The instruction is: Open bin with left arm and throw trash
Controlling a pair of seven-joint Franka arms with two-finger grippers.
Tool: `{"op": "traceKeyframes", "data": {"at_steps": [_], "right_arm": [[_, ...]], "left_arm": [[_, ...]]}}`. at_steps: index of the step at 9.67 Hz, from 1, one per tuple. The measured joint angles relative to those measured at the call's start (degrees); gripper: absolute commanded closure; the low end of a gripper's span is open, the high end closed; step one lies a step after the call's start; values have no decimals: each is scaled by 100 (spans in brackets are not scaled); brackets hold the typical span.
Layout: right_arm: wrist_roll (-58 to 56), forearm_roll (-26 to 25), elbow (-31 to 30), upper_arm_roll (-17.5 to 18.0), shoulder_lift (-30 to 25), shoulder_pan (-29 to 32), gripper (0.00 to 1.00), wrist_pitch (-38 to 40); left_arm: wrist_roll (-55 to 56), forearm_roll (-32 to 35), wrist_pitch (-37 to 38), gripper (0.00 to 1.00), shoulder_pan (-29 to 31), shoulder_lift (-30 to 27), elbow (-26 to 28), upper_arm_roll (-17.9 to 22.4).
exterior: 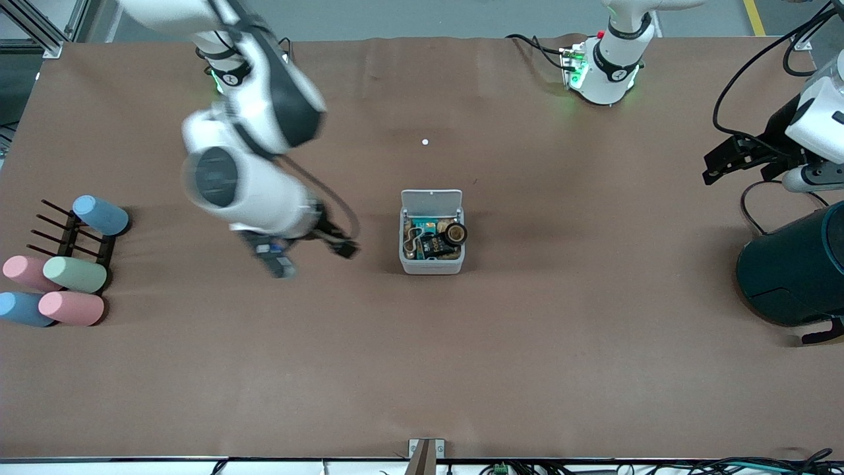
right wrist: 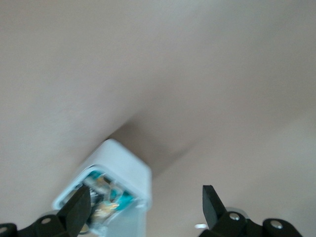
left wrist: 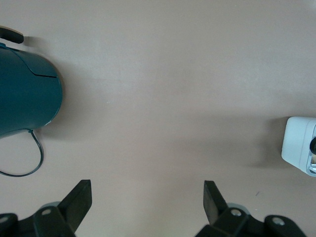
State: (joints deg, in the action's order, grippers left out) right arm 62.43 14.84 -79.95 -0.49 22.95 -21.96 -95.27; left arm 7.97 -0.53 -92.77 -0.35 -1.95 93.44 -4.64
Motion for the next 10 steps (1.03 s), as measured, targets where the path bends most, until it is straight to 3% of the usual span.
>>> {"op": "traceKeyframes", "data": {"at_steps": [4, 10], "right_arm": [[-3300, -266, -14, -26, -949, 1946, 1, 1731], [-4984, -950, 88, -16, -2010, 2400, 1, 2562]], "left_arm": [[0, 0, 1, 0, 3, 14, -16, 3], [53, 0, 2, 0, 12, 35, -31, 5]]}}
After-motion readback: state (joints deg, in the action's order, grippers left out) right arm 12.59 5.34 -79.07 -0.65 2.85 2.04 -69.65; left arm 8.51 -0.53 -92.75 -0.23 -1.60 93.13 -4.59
